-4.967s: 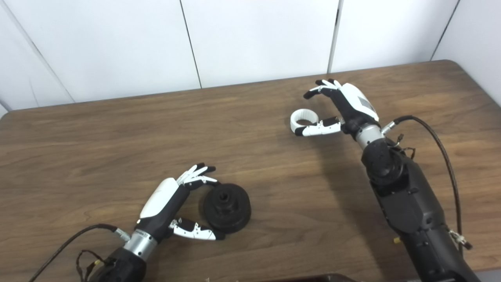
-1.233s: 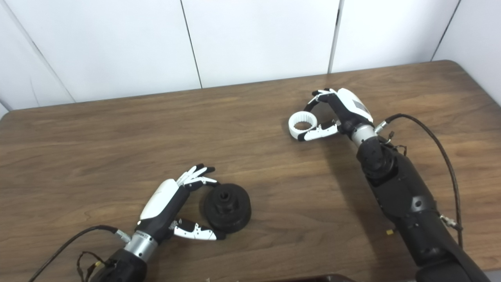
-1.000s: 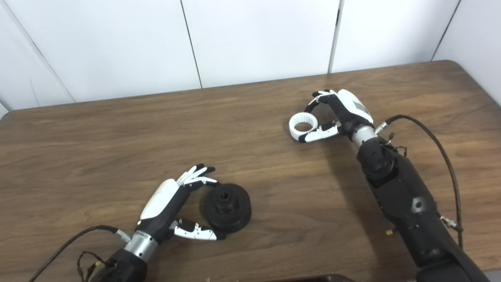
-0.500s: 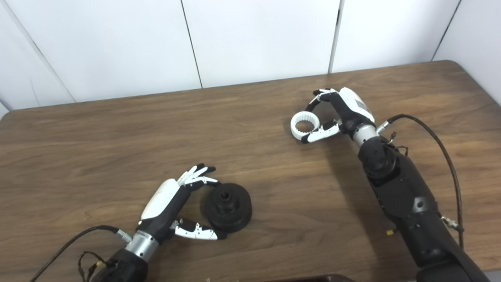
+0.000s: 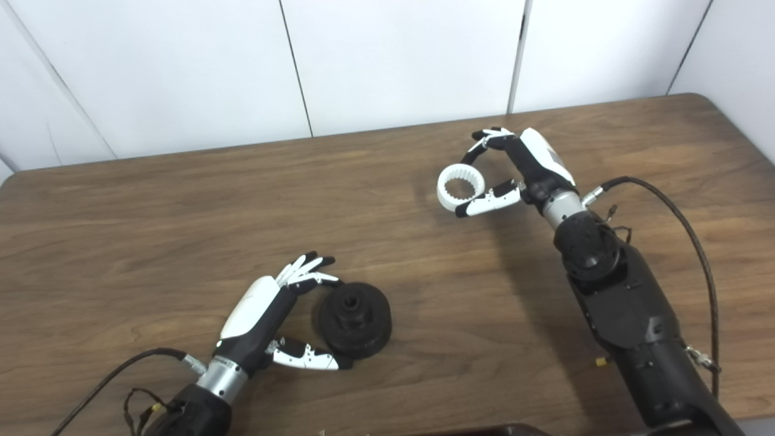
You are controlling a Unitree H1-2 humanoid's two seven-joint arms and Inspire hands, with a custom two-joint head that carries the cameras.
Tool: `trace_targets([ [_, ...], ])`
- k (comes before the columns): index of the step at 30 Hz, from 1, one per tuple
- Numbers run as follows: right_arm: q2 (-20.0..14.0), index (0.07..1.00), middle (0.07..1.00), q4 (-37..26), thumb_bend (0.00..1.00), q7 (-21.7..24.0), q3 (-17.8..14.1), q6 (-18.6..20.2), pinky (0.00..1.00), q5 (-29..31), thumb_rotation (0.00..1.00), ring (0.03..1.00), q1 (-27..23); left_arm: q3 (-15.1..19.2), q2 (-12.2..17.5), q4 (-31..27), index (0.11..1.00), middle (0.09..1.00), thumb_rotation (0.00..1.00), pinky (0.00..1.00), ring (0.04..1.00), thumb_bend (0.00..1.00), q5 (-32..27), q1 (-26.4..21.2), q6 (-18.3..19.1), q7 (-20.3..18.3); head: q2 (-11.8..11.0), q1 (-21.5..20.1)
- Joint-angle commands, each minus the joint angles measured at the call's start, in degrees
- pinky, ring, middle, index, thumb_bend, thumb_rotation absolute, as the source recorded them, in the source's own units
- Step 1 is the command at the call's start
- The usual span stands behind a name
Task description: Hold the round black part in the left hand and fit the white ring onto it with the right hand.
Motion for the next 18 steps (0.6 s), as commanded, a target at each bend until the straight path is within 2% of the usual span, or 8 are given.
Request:
trace_targets([
  [1, -0.6, 0.488, 0.859, -4.1, 0.52, 0.6, -0.9, 0.2, 0.94, 1.0, 0.16, 0.952, -2.2, -0.4, -0.1, 0.7, 0.662, 0.932, 0.23, 1.0, 1.0, 0.83, 1.3, -1.1, -0.3, 0.5, 0.1, -0.1],
  [2, -0.6, 0.488, 0.859, -4.2, 0.52, 0.7, -0.9, 0.3, 0.94, 1.0, 0.16, 0.952, -2.1, -0.4, -0.1, 0.7, 0.662, 0.932, 0.23, 1.0, 1.0, 0.83, 1.3, -1.1, -0.3, 0.5, 0.1, -0.1],
  [10, -0.4, 0.489, 0.862, -17.3, 0.52, 6.1, -0.9, 6.2, 0.98, 4.0, 0.16, 0.947, 0.6, -0.8, -0.6, 1.1, 0.662, 0.926, 0.23, 1.0, 0.992, 0.83, 2.2, -1.3, -0.4, 1.1, 0.2, 0.8],
  [16, 0.1, 0.488, 0.866, -25.3, 0.52, 8.1, -0.2, 9.7, 0.98, 3.5, 0.16, 0.947, 2.9, -1.0, -0.9, 1.6, 0.66, 0.926, 0.24, 0.99, 0.989, 0.83, 2.3, -1.5, -0.9, 1.8, 0.7, 1.7],
  [18, 0.5, 0.488, 0.865, -28.4, 0.52, 9.2, 0.1, 12.0, 0.97, 3.5, 0.16, 0.945, 3.6, -1.1, -1.0, 1.5, 0.659, 0.925, 0.23, 0.99, 0.989, 0.83, 2.5, -1.5, -0.5, 1.8, 1.0, 2.0],
])
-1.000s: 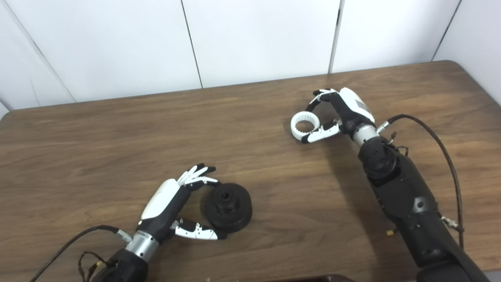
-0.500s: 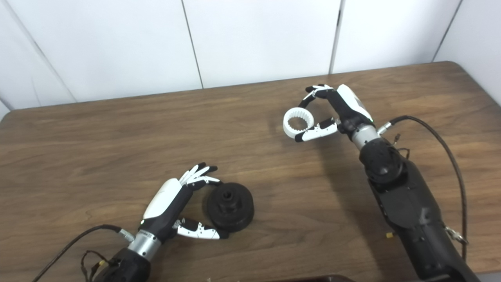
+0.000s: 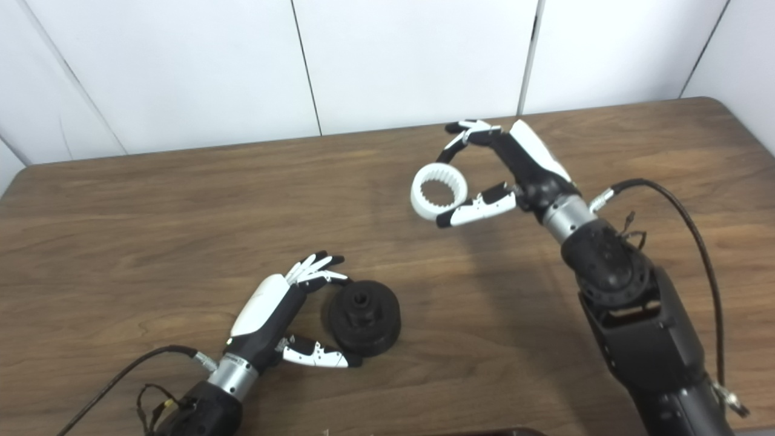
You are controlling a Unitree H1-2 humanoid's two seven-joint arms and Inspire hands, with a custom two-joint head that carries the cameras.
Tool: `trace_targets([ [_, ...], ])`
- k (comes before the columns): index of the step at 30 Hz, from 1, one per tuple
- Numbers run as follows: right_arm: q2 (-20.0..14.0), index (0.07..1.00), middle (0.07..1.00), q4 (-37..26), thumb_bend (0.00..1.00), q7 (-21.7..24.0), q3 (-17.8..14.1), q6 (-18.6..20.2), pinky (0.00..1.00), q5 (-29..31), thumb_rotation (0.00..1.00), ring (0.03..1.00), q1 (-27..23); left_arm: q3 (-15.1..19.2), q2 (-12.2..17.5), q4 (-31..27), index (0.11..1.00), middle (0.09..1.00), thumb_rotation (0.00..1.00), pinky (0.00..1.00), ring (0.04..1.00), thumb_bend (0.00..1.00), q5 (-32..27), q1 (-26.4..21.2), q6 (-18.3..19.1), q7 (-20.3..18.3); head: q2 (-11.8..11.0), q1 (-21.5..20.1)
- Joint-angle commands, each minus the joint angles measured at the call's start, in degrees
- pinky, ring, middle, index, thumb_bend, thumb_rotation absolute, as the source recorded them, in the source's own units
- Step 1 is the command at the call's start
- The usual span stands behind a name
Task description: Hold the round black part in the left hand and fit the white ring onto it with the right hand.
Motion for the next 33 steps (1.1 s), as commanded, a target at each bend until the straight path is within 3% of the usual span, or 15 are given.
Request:
trace_targets([
  [1, 0.5, 0.488, 0.863, -5.0, 0.52, 0.9, -0.3, 2.4, 0.97, 0.8, 0.16, 0.944, -1.4, -0.5, -0.1, 0.1, 0.655, 0.924, 0.23, 0.99, 0.988, 0.83, 1.9, -1.2, -0.1, 0.5, 0.1, 0.0],
  [6, 0.9, 0.489, 0.874, -11.1, 0.52, 2.8, 0.7, 6.7, 0.99, 0.1, 0.16, 0.959, -0.4, -0.2, -0.3, 0.0, 0.654, 0.923, 0.22, 0.98, 0.989, 0.84, 1.1, -1.2, 0.0, 0.4, 0.6, 0.3],
  [12, 0.7, 0.49, 0.876, -15.0, 0.52, 4.4, 2.2, 8.5, 0.98, -0.8, 0.16, 0.954, 0.2, -0.2, -0.5, -0.1, 0.652, 0.92, 0.22, 0.99, 0.99, 0.83, 1.1, -1.3, 0.1, 0.4, 1.0, 0.7],
  [20, 1.4, 0.489, 0.881, -17.5, 0.52, 5.6, 4.3, 8.9, 0.96, -1.4, 0.15, 0.959, 2.1, -0.3, -0.6, 0.0, 0.646, 0.914, 0.22, 0.98, 0.984, 0.84, 1.7, -1.4, 0.0, 0.7, 1.5, 1.0],
  [33, 3.0, 0.489, 0.875, -16.0, 0.52, 5.9, 8.1, 6.9, 0.9, -2.9, 0.15, 0.964, 4.5, -0.4, -0.7, -0.6, 0.647, 0.917, 0.22, 0.99, 0.985, 0.84, 2.1, -1.9, 0.9, 0.0, 2.6, 1.2],
])
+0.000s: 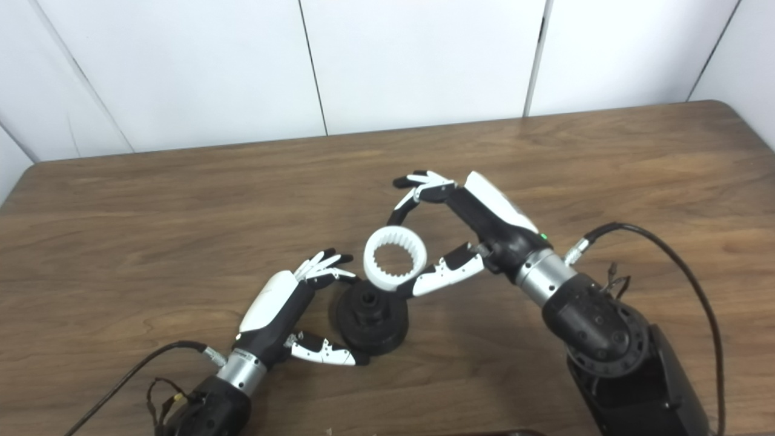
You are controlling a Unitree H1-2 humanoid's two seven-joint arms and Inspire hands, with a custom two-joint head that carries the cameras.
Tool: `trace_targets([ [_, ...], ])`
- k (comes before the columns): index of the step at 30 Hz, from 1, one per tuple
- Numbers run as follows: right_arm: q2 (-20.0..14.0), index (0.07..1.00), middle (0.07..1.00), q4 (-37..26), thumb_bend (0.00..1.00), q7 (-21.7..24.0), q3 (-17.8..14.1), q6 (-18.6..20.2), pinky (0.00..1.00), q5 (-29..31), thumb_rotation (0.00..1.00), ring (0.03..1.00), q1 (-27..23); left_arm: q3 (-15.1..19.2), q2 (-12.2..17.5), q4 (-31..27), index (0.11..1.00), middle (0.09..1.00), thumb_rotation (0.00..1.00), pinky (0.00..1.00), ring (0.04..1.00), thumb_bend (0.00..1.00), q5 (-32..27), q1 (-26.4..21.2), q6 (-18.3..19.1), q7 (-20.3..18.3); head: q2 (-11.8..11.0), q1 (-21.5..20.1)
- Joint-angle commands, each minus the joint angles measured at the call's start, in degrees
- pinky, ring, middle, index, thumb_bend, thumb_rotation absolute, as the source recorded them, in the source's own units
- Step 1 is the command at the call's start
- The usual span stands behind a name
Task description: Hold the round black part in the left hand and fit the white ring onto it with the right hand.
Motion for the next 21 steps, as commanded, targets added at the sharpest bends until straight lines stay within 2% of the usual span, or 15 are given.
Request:
trace_targets([
  [1, 0.4, 0.489, 0.875, -0.3, 0.52, -0.3, 0.4, -2.0, 0.9, -0.6, 0.16, 0.963, -1.0, -0.4, 0.0, -0.7, 0.647, 0.916, 0.22, 0.99, 0.985, 0.84, 1.8, -1.5, 0.2, 0.2, 0.0, 0.0],
  [12, 1.4, 0.488, 0.871, 2.9, 0.52, -0.7, 2.5, -3.1, 0.88, -1.4, 0.15, 0.954, -0.1, -0.4, 0.1, -1.4, 0.646, 0.914, 0.22, 0.98, 0.985, 0.84, 2.1, -1.5, 0.8, -0.4, 0.4, -0.3],
  [21, 2.4, 0.488, 0.875, 4.1, 0.52, -0.9, 3.7, -3.2, 0.91, -1.8, 0.15, 0.961, 0.6, -0.4, 0.3, -1.6, 0.648, 0.914, 0.24, 0.98, 0.984, 0.84, 2.2, -1.8, 0.9, -0.6, 0.4, -0.3],
])
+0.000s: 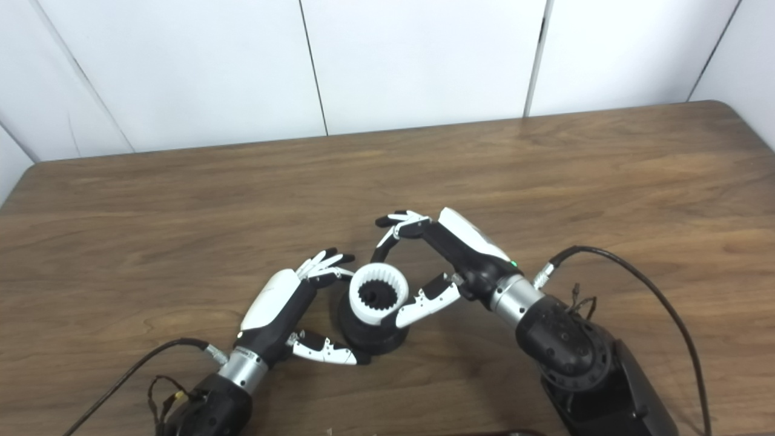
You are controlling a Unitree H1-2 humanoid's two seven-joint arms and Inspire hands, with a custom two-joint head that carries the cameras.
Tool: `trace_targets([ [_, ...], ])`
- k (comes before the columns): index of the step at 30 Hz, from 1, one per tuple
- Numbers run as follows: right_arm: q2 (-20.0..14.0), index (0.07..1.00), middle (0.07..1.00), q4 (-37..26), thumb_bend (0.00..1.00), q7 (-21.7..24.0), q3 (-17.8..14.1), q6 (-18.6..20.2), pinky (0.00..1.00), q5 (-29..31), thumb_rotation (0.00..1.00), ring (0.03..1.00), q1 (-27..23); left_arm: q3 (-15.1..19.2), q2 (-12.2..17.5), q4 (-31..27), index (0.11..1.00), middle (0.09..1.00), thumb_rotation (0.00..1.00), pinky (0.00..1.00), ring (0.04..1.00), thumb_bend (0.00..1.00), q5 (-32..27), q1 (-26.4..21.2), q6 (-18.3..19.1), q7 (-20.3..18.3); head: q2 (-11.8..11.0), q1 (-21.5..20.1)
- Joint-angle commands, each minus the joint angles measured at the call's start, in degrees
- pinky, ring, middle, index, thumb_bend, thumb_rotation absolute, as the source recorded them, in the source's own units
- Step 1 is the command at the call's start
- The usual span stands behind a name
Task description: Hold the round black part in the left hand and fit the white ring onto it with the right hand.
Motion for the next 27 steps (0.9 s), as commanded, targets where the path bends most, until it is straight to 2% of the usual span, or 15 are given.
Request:
trace_targets([
  [1, 0.7, 0.488, 0.875, -0.4, 0.52, -0.9, -0.2, -2.6, 0.91, -0.1, 0.15, 0.961, -1.2, -0.3, 0.3, -1.3, 0.648, 0.915, 0.23, 0.98, 0.984, 0.84, 1.5, -1.6, 0.1, -0.1, 0.1, -0.2],
  [11, 0.6, 0.489, 0.873, 0.3, 0.52, -0.5, 0.8, -4.2, 0.87, -1.6, 0.16, 0.97, -1.0, -0.4, 0.3, -1.5, 0.65, 0.914, 0.24, 0.98, 0.983, 0.84, 1.5, -1.8, 0.1, -0.3, 0.2, 0.1],
  [27, 0.9, 0.488, 0.871, 2.7, 0.52, 0.1, 0.9, -5.4, 0.87, -2.2, 0.16, 0.966, -3.0, -0.9, -0.4, -2.6, 0.648, 0.916, 0.24, 0.99, 0.985, 0.84, 2.0, -1.7, 1.4, -0.7, 0.0, 0.1],
])
